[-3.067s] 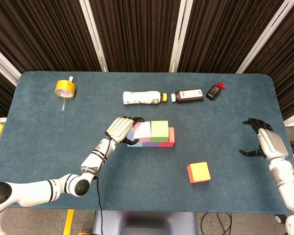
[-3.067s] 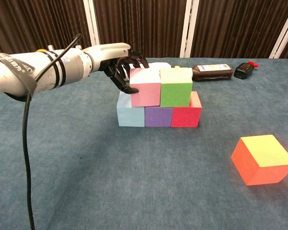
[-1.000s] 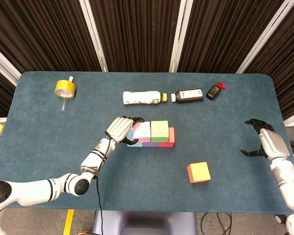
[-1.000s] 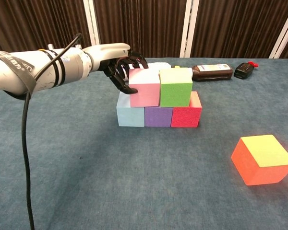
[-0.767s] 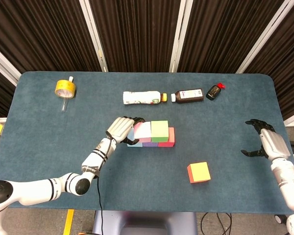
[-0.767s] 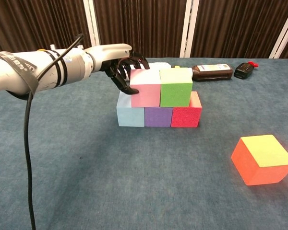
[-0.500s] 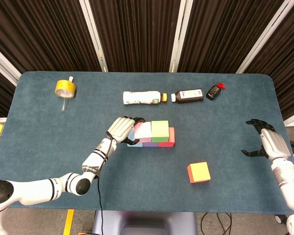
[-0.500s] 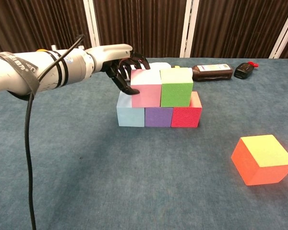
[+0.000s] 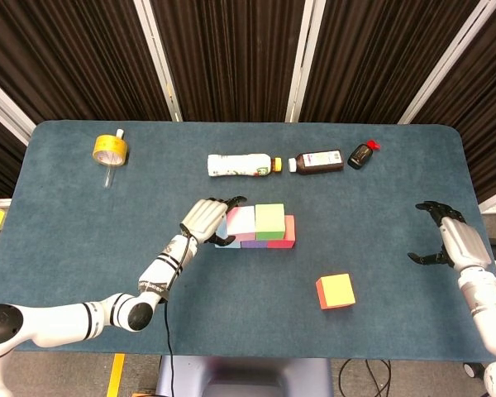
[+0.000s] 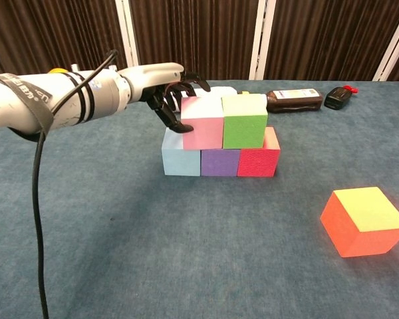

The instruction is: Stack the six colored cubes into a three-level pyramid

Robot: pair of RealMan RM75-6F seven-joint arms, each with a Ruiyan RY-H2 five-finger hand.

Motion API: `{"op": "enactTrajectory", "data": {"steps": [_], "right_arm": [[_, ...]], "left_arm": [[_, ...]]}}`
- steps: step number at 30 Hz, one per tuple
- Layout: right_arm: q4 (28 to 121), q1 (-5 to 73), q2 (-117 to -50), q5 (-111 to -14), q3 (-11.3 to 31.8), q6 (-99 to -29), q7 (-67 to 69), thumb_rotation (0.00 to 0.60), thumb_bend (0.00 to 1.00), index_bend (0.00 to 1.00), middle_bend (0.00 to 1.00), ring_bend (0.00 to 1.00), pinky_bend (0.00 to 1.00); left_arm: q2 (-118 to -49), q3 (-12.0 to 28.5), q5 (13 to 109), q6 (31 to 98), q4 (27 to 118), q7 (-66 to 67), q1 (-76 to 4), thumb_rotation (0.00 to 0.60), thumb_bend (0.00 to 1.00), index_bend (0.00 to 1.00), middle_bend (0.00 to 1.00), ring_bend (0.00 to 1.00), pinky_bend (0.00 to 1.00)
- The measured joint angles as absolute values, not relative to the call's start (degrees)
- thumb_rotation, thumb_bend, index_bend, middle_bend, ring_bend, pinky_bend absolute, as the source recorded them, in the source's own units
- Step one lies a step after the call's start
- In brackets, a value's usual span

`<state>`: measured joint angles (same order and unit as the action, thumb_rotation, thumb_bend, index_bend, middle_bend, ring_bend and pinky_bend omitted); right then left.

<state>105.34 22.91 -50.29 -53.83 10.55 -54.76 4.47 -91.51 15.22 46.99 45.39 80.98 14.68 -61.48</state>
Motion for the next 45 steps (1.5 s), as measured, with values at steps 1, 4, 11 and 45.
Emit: {"op": "enactTrajectory", "data": {"steps": [1, 4, 11, 45], "right_arm": [[105.3, 22.9, -50.3, -53.9, 10.6, -54.8, 4.5, 0.600, 0.26, 0.26, 0.19, 0.07, 0.16], [105.3, 22.8, -50.3, -54.0, 10.6, -54.8, 4.6, 0.600, 0.26, 0.25, 0.19, 0.07, 0.16], [105.2, 22.7, -50.3, -54.1, 10.6, -54.9, 4.9, 0.600, 0.26, 0.25, 0.19, 0.07, 0.16], [105.4, 21.9, -54.2, -72.1, 4.3, -51.3, 5.1, 0.600, 0.26, 0.30, 0.19, 0.08, 0.22]], "left_arm": [[-91.5, 15.2, 46.9, 45.4, 81.0, 14.7, -61.5, 0.600, 0.34, 0.12, 0.28, 0.30, 0.28], [-91.5, 15.2, 46.8, 45.6, 81.2, 14.8, -61.5, 0.600, 0.33, 0.09, 0.25, 0.28, 0.28], [-91.4, 15.1, 46.4, 45.7, 81.5, 15.4, -61.7, 0.600, 0.34, 0.05, 0.21, 0.25, 0.28], [-79.8, 11.0, 54.7, 60.2, 94.1, 13.7, -49.9, 0.600, 0.34, 0.00, 0.07, 0.08, 0.18]]}}
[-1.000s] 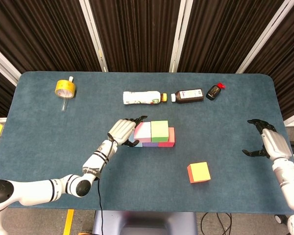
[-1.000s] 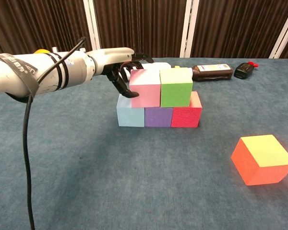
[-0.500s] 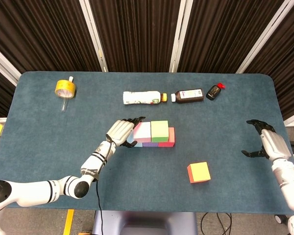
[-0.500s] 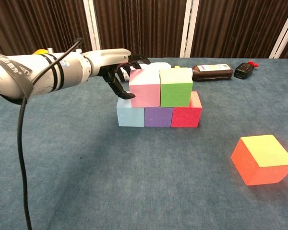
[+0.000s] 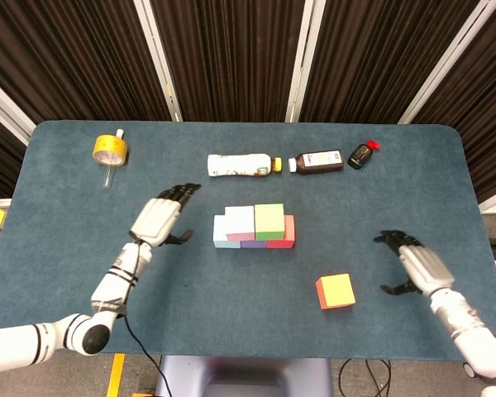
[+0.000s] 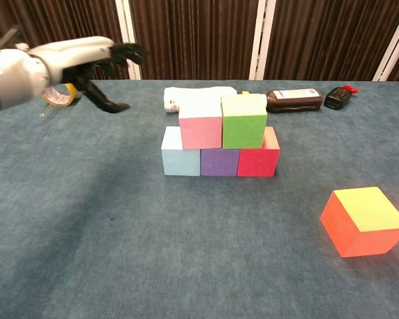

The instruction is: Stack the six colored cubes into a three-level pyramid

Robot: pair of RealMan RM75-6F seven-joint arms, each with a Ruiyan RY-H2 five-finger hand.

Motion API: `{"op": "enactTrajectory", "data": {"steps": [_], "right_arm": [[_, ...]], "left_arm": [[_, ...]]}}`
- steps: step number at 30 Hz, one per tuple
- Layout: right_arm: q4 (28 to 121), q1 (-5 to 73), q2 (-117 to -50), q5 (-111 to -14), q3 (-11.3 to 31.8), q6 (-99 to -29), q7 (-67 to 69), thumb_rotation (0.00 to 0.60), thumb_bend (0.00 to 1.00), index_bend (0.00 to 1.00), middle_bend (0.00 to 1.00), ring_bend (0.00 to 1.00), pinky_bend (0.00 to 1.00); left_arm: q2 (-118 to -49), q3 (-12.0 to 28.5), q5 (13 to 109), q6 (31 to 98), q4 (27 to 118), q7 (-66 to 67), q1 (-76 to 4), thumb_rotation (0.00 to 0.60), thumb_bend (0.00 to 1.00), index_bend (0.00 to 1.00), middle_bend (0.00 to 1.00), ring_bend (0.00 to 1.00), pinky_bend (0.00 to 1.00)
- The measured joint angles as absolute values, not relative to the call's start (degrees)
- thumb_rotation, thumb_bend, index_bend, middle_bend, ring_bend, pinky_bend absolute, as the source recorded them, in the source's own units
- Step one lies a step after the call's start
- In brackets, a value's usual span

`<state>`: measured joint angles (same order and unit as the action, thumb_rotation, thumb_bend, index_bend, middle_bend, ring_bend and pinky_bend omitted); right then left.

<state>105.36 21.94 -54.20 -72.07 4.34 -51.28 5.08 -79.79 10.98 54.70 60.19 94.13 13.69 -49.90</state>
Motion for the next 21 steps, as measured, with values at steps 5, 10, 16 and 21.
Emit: {"op": "enactTrajectory", "data": {"steps": [5, 10, 16, 21], "right_arm": [[103.4, 23.0, -59.1, -74.0, 2.4, -49.6, 1.9, 0.600, 0.26, 0.30, 0.20, 0.08, 0.22], [102.1, 23.9, -62.6, -73.3, 1.6, -49.2, -2.1, 0.600, 0.26, 0.30, 0.20, 0.08, 0.22], [102.1, 24.4, -64.0, -72.1, 0.7, -48.9, -3.5, 0.600, 0.26, 0.30, 0.20, 0.08, 0.22], [101.3, 24.4, -65.8, -72.1, 0.3, -49.1, -3.8, 0.600, 0.26, 0.31, 0.20, 0.08, 0.23]], "left_arm": [[-76.6, 9.7, 57.4, 62.7, 95.2, 9.9, -45.2, 0.600, 0.34, 0.00, 0.06, 0.07, 0.17], [-74.8, 8.7, 59.1, 62.9, 95.3, 6.8, -42.4, 0.600, 0.34, 0.00, 0.05, 0.06, 0.17], [-73.9, 8.1, 62.0, 62.4, 95.6, 4.2, -40.6, 0.600, 0.34, 0.00, 0.05, 0.06, 0.17], [-74.1, 8.0, 63.4, 61.8, 95.1, 3.3, -39.6, 0.600, 0.34, 0.00, 0.05, 0.05, 0.17]]}}
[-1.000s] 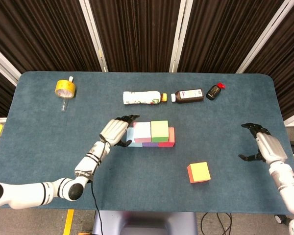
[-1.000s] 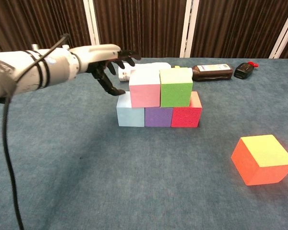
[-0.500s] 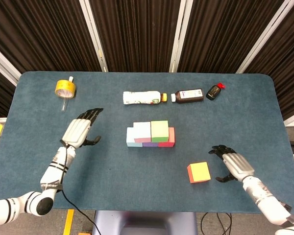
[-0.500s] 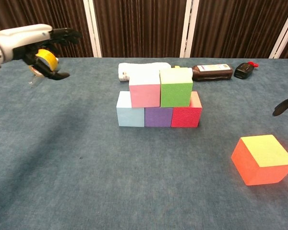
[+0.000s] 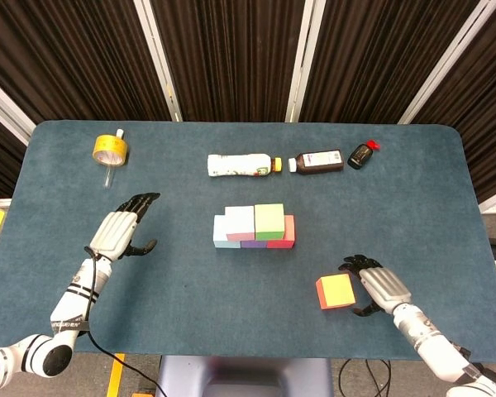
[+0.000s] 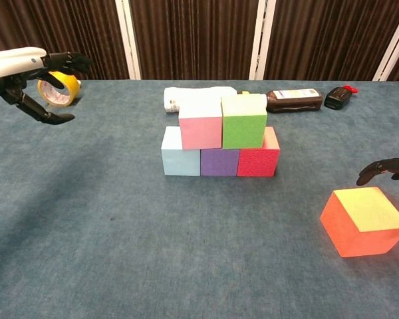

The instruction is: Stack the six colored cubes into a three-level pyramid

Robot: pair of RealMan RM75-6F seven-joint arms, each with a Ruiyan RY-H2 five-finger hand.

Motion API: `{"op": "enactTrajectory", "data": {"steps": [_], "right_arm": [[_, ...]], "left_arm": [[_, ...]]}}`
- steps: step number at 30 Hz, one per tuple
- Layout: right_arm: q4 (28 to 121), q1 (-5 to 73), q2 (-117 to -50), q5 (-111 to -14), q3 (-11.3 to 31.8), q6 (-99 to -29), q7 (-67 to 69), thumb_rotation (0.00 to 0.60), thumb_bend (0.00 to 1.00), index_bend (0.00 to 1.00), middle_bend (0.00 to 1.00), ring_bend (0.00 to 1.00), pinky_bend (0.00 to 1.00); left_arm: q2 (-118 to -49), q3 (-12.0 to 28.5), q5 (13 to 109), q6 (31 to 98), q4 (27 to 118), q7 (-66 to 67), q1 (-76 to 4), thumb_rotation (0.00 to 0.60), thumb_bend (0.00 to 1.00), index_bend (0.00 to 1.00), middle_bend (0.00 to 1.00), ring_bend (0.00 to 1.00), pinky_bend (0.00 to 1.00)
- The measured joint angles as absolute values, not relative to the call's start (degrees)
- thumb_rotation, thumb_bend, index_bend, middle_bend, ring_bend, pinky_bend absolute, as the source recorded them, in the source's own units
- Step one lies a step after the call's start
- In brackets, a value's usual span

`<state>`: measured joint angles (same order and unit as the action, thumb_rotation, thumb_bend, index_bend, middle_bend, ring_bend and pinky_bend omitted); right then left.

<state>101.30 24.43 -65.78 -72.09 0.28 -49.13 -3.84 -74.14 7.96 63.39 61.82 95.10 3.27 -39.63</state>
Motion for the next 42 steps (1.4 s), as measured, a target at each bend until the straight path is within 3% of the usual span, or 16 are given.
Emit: {"op": "enactTrajectory", "data": {"steps": [5, 9, 14, 20, 24, 30, 35, 42], "right_arm": [[99.9, 24.5, -69.0, -72.0, 0.1, -49.8, -4.9, 0.600, 0.27, 0.44, 0.24, 0.12, 0.25], [99.7, 24.9, -70.8, -71.6, 0.5, -50.8, -6.4, 0.600, 0.37, 0.56, 0.26, 0.14, 0.26], [103.2, 26.3, -68.9, -71.6, 2.1, -50.6, -6.3, 0.600, 0.42, 0.57, 0.27, 0.14, 0.26], [111.1, 31.8, -62.5, -69.2, 9.0, -48.1, -5.2, 0.600, 0.42, 0.56, 0.27, 0.14, 0.26], [113.8, 37.5, -59.1, -62.4, 14.3, -45.0, -5.5, 0.600, 0.42, 0.54, 0.27, 0.14, 0.26], [112.9, 48.0, -57.5, -46.1, 17.3, -40.9, -8.2, 0.600, 0.42, 0.53, 0.27, 0.14, 0.26], [109.4, 58.3, -58.0, -31.9, 17.2, -38.9, -11.7, 0.600, 0.42, 0.52, 0.27, 0.14, 0.26], [103.1, 71.8, -61.0, -15.4, 13.7, -37.9, -17.7, 0.600, 0.42, 0.51, 0.27, 0.14, 0.25]], "left_arm": [[-74.7, 8.1, 64.1, 61.4, 94.3, 2.6, -39.0, 0.600, 0.34, 0.00, 0.05, 0.05, 0.17], [-75.1, 8.1, 65.3, 61.9, 93.7, 2.0, -38.3, 0.600, 0.34, 0.00, 0.05, 0.05, 0.17], [-75.6, 8.1, 67.2, 63.3, 92.5, 1.5, -37.0, 0.600, 0.34, 0.00, 0.06, 0.06, 0.18], [-75.8, 7.6, 69.0, 64.9, 92.1, 1.9, -35.5, 0.600, 0.34, 0.00, 0.06, 0.06, 0.17], [-75.5, 7.3, 69.4, 64.4, 92.3, 1.9, -34.9, 0.600, 0.34, 0.00, 0.06, 0.06, 0.17], [-75.7, 7.1, 69.5, 63.5, 91.3, 0.8, -34.2, 0.600, 0.34, 0.00, 0.06, 0.06, 0.17], [-75.9, 7.2, 69.2, 62.5, 90.1, -0.8, -33.6, 0.600, 0.34, 0.00, 0.06, 0.06, 0.17], [-76.3, 7.3, 69.9, 61.6, 89.0, -3.0, -33.0, 0.600, 0.34, 0.00, 0.06, 0.05, 0.17]]}}
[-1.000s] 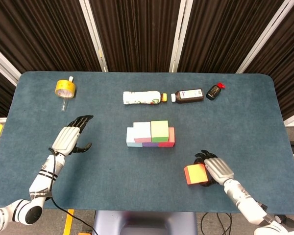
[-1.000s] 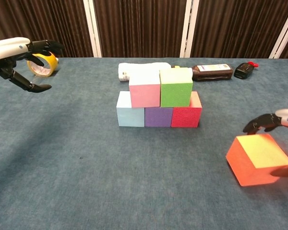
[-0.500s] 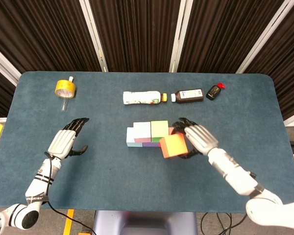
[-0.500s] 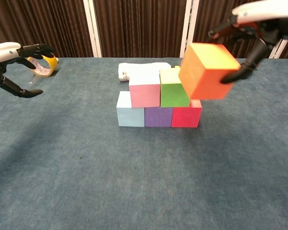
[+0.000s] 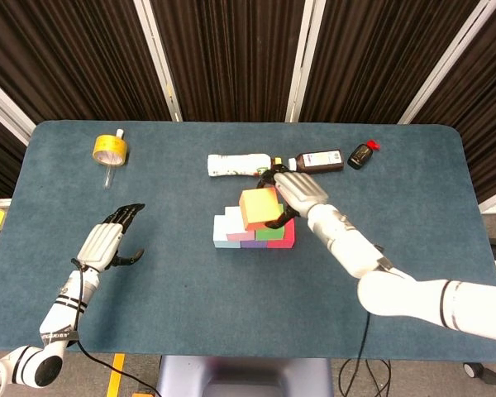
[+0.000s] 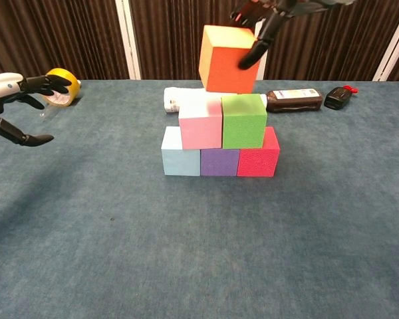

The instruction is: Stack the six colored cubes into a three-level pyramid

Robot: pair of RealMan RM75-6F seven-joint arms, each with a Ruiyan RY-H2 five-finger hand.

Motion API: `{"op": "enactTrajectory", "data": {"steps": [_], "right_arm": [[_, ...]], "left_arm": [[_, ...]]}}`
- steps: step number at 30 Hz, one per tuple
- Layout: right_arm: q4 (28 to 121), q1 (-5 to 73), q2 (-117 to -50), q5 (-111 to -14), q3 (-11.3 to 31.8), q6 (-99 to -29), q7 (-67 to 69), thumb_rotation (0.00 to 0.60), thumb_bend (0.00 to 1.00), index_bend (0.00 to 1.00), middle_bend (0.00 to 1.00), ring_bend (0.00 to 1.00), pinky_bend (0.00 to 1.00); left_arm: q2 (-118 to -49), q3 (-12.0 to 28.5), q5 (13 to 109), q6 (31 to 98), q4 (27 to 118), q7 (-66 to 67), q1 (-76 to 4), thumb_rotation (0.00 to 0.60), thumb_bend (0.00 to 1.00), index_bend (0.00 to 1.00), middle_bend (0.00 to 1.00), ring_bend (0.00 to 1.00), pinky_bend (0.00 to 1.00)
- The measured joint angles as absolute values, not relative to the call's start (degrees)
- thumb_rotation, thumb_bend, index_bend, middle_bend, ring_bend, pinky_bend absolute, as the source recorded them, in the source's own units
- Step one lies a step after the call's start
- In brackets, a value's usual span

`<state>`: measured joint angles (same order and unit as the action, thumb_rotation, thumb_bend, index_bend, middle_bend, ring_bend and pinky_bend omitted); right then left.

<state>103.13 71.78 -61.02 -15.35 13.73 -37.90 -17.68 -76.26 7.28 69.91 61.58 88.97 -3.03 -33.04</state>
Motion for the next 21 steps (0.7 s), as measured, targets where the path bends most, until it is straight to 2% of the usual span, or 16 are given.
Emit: {"op": "enactTrajectory", "data": {"steps": [10, 21], "right_arm": [[96.8, 82.2, -65.8, -1.8, 7.1, -37.2, -23.8, 0.600, 0.43, 0.50, 0.26, 0.14, 0.23], [97.3, 85.3, -66.6, 3.0, 5.1, -39.4, -25.3, 0.600, 0.42, 0.48, 0.26, 0.14, 0.21]], "left_arm": [[-76.6, 7.3, 71.0, 60.5, 87.6, -5.7, -32.3, 0.600, 0.34, 0.00, 0.05, 0.04, 0.16], [-77.0, 7.4, 72.3, 59.9, 86.6, -7.4, -31.8, 0.600, 0.34, 0.00, 0.04, 0.03, 0.16]]}}
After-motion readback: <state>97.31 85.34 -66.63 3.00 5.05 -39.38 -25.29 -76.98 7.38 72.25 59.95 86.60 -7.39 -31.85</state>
